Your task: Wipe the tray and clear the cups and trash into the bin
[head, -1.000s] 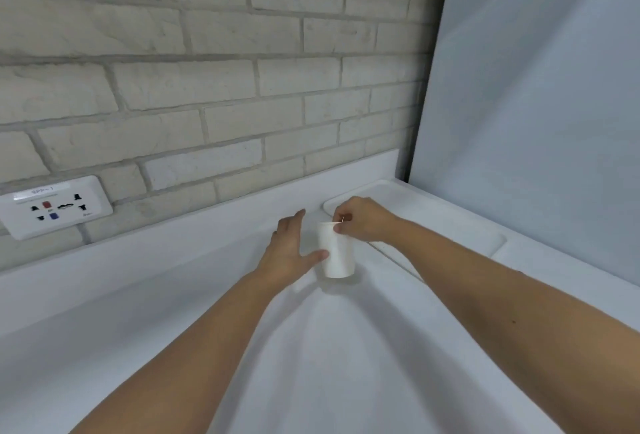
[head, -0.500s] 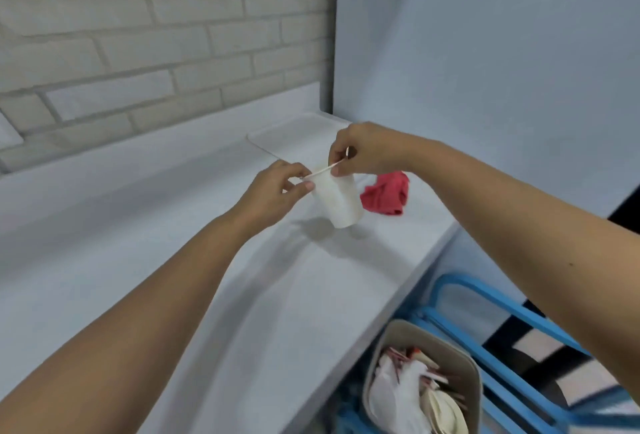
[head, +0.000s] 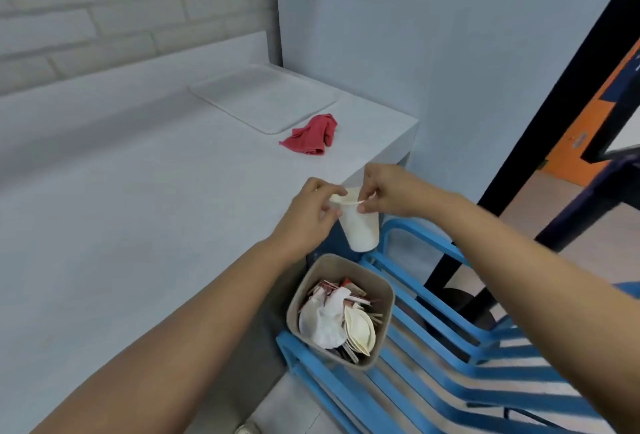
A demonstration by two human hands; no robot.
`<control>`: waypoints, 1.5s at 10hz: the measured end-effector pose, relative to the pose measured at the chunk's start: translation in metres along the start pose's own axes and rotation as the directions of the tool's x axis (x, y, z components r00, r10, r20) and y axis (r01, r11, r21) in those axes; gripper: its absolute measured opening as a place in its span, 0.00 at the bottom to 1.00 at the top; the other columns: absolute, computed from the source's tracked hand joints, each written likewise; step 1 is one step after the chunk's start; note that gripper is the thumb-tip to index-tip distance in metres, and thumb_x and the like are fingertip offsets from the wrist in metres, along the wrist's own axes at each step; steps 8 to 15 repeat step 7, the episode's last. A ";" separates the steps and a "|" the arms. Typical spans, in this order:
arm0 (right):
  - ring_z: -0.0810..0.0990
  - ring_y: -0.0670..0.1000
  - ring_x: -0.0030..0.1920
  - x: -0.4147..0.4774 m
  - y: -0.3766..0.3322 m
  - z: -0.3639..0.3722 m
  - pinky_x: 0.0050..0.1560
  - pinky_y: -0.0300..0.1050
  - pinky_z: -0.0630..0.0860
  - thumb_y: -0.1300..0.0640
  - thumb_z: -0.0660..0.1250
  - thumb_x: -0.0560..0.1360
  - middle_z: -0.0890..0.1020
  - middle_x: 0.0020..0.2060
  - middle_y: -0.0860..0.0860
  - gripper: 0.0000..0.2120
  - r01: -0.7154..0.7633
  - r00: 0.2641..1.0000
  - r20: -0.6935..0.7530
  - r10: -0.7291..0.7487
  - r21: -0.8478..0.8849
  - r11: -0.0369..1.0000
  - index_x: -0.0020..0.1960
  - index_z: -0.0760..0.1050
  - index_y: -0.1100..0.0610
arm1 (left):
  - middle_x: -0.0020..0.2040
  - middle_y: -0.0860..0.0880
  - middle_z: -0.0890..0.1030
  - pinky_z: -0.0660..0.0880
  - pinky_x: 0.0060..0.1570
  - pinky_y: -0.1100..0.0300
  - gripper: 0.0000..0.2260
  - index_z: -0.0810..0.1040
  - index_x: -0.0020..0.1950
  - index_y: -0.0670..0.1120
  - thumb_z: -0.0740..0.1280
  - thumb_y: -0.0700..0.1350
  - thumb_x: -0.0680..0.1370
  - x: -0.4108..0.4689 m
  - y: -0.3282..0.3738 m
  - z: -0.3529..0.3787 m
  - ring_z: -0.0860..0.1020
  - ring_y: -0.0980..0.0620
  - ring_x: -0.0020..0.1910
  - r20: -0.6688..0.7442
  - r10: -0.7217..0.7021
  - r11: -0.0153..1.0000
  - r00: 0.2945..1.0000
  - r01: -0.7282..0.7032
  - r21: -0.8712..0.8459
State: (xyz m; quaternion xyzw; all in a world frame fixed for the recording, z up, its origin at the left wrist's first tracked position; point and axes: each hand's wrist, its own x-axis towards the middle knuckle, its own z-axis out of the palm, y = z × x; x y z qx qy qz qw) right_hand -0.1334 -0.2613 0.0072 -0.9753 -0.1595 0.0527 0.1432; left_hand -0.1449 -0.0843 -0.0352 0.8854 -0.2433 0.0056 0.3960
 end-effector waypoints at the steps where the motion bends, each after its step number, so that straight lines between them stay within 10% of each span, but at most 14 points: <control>1: 0.69 0.48 0.44 -0.007 0.022 0.051 0.44 0.40 0.65 0.56 0.68 0.75 0.69 0.44 0.50 0.12 -0.050 0.998 0.028 0.049 0.029 0.998 0.53 0.81 0.63 | 0.60 0.49 0.69 0.69 0.50 0.68 0.14 0.73 0.64 0.47 0.63 0.40 0.79 -0.012 -0.005 0.023 0.74 0.55 0.49 0.029 -0.082 0.996 0.996 0.080 0.047; 6: 0.74 0.57 0.62 -0.002 0.031 0.184 0.60 0.45 0.70 0.57 0.59 0.80 0.70 0.65 0.59 0.19 -0.232 0.941 0.268 0.204 0.075 0.970 0.69 0.69 0.62 | 0.59 0.50 0.70 0.68 0.50 0.67 0.12 0.73 0.62 0.48 0.62 0.41 0.79 -0.054 -0.028 0.028 0.76 0.52 0.49 0.048 -0.335 0.933 0.941 0.324 0.159; 15: 0.74 0.57 0.64 0.001 0.028 0.175 0.63 0.47 0.71 0.59 0.59 0.79 0.74 0.65 0.59 0.18 -0.233 0.926 0.321 0.198 0.073 0.970 0.67 0.71 0.63 | 0.59 0.49 0.70 0.67 0.49 0.66 0.12 0.74 0.61 0.47 0.62 0.41 0.79 -0.055 -0.027 0.025 0.77 0.50 0.48 0.031 -0.352 0.927 0.935 0.344 0.150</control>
